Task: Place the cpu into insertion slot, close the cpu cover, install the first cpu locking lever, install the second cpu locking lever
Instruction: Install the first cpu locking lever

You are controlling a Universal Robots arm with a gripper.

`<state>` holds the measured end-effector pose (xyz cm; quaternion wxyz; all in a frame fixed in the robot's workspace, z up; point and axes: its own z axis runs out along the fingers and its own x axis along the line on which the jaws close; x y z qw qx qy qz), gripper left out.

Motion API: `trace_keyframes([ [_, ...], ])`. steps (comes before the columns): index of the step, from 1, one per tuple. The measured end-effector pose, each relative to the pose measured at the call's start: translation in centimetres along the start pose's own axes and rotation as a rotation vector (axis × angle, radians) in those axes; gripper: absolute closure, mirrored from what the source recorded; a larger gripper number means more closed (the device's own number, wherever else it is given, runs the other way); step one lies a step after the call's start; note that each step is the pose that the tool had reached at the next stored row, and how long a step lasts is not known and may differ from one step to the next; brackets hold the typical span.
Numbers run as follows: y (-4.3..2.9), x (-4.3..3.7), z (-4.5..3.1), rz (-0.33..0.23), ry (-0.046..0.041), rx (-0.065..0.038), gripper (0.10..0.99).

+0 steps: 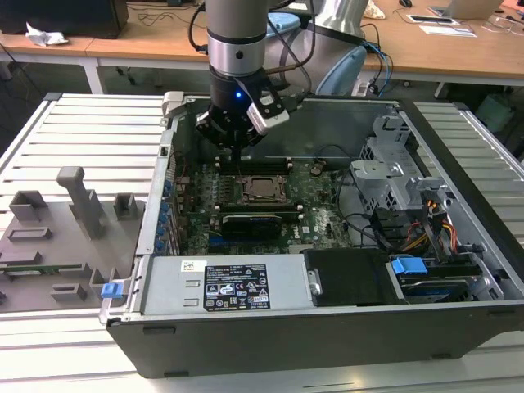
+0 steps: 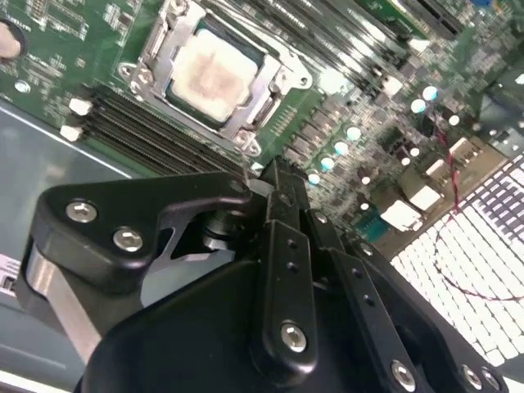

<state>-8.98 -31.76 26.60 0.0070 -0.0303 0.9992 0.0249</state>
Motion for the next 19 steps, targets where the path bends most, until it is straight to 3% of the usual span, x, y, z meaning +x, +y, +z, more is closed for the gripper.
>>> trace_keyframes([
  [2,0.05,0.88,0.05,0.0,-0.0039,0.0,0.98],
  [5,0.16,1.28,0.21,0.0,-0.0052,0.0,0.98],
  [19,2.25,1.4,0.79,0.0,-0.0052,0.0,0.98],
])
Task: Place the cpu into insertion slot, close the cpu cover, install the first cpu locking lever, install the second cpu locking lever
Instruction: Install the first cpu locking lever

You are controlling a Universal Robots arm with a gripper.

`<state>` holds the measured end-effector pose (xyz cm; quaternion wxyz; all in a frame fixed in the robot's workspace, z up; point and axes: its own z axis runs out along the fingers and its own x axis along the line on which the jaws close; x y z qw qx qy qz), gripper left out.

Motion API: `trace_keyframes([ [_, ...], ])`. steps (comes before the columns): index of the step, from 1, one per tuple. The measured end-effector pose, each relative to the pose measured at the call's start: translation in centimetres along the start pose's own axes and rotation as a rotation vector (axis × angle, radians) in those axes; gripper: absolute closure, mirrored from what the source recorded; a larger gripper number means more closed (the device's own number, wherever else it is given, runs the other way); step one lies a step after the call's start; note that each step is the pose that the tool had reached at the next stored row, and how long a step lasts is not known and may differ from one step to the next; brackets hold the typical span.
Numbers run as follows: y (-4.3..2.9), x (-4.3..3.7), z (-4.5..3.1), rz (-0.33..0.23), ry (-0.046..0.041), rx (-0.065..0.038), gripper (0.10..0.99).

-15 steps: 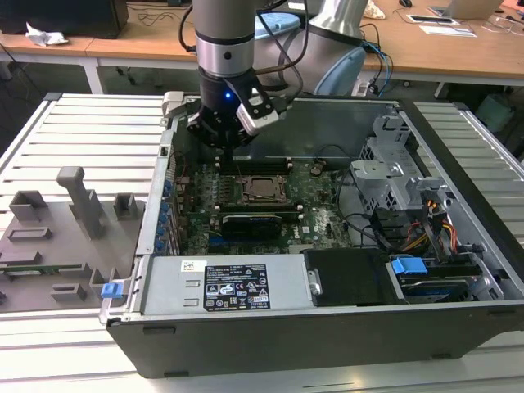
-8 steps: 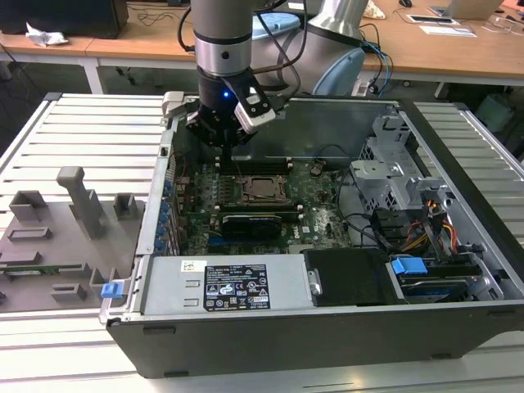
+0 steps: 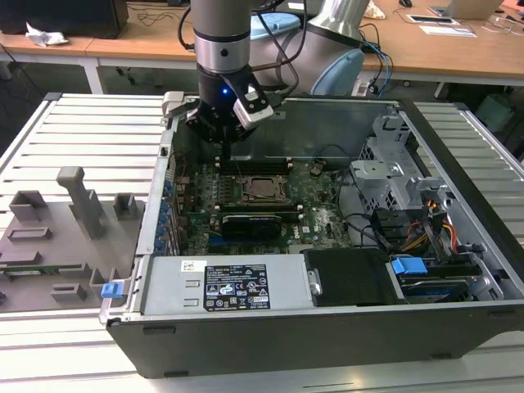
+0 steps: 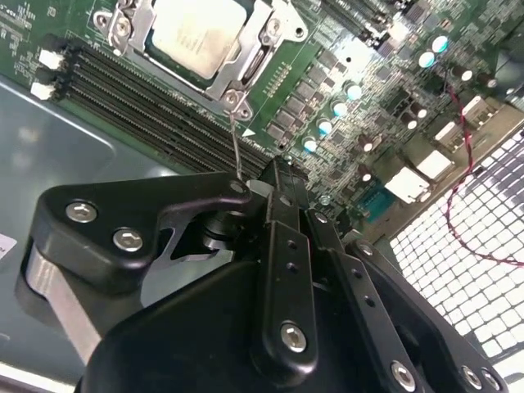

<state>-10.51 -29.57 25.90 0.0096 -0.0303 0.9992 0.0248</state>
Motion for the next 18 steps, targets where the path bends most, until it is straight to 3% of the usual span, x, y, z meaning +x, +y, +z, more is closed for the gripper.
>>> trace_keyframes([
  [9,0.17,-0.18,0.13,0.0,0.0002,0.004,0.98],
  [15,0.12,-0.99,0.22,0.0,0.0004,0.007,0.98],
  [18,0.06,-1.84,0.3,0.0,0.0006,0.01,0.98],
])
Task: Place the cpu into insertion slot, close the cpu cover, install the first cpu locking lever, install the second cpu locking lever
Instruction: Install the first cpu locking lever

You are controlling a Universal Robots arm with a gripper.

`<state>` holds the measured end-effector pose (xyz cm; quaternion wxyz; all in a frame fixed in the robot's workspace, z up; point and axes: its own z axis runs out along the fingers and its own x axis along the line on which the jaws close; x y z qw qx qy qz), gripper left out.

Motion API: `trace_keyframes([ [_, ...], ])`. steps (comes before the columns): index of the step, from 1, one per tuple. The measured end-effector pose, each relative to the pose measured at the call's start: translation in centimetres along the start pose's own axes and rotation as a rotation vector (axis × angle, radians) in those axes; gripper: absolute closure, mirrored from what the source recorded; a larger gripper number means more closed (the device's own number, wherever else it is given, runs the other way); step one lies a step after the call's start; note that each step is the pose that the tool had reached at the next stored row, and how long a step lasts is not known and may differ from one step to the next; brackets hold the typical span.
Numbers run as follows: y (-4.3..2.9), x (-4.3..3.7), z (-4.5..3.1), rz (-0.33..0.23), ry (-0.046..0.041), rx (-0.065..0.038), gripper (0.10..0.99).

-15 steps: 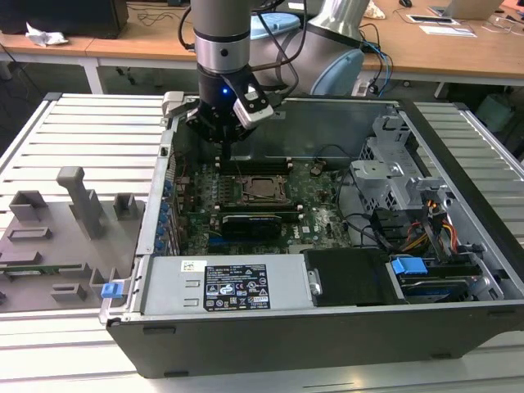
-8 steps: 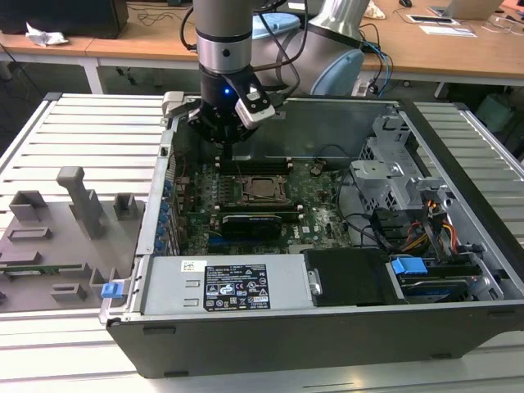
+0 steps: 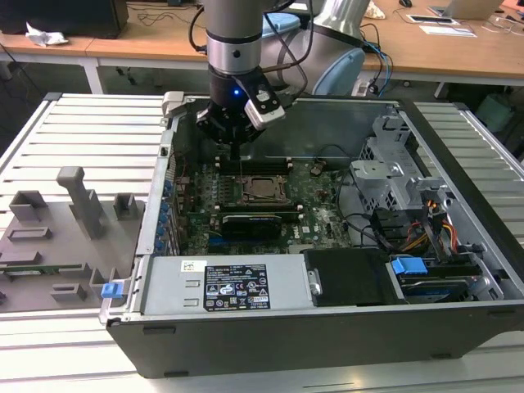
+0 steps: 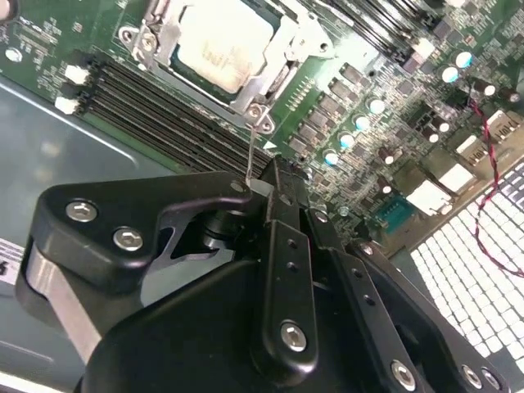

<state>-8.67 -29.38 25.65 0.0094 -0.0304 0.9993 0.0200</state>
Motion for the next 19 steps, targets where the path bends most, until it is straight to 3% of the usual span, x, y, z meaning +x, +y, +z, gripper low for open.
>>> trace_keyframes([
  [6,-0.1,-1.65,0.23,0.0,0.0002,0.003,0.98],
  [10,-0.22,-3.46,0.5,0.0,0.0002,0.004,0.98],
  [12,-0.25,-3.89,0.61,0.0,0.0,0.003,0.98],
  [16,-0.26,-4.03,0.68,0.0,-0.0015,-0.024,0.98],
  [19,-0.27,-4.03,0.9,0.0,-0.002,-0.03,0.98],
])
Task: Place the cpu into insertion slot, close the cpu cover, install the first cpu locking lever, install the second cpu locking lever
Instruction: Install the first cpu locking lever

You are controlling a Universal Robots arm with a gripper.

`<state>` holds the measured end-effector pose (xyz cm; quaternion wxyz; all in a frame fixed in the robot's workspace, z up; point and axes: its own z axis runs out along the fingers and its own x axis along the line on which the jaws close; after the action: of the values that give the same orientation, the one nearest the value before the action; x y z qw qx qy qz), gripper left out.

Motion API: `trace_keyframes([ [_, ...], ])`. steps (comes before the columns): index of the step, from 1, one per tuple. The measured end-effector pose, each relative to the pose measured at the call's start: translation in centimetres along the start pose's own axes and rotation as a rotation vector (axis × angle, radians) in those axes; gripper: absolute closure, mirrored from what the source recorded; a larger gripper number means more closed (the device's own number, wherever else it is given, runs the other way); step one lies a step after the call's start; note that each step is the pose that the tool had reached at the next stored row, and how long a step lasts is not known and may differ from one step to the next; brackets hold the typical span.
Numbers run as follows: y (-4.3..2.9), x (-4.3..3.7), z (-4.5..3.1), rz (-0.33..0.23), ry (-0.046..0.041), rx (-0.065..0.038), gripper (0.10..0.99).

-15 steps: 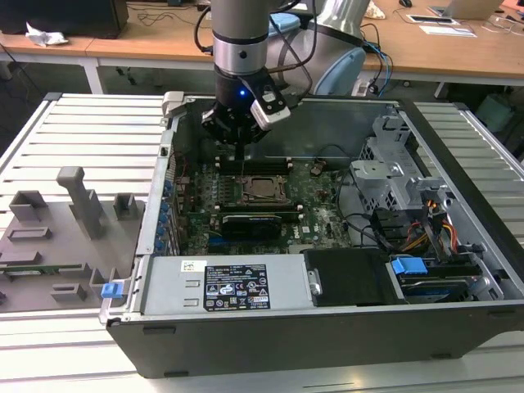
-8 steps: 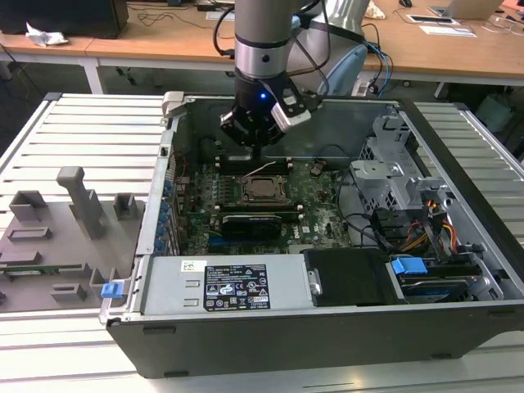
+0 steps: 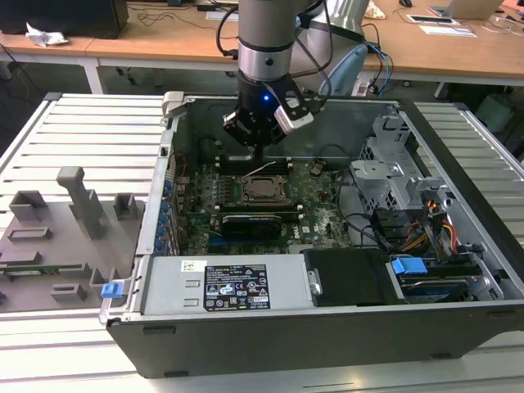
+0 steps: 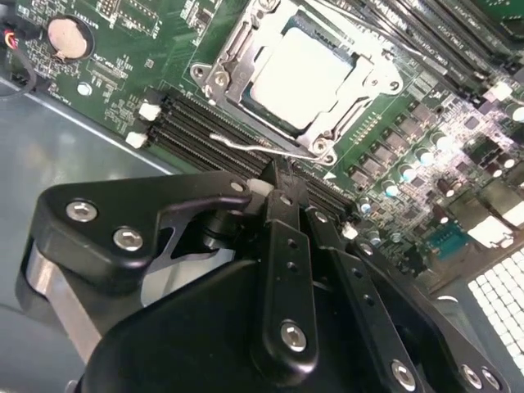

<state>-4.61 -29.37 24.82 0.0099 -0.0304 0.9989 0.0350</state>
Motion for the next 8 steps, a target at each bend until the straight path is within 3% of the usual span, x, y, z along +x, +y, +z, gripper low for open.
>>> trace_keyframes([
  [8,-0.02,0.0,0.27,0.0,0.0001,0.0,0.98],
])
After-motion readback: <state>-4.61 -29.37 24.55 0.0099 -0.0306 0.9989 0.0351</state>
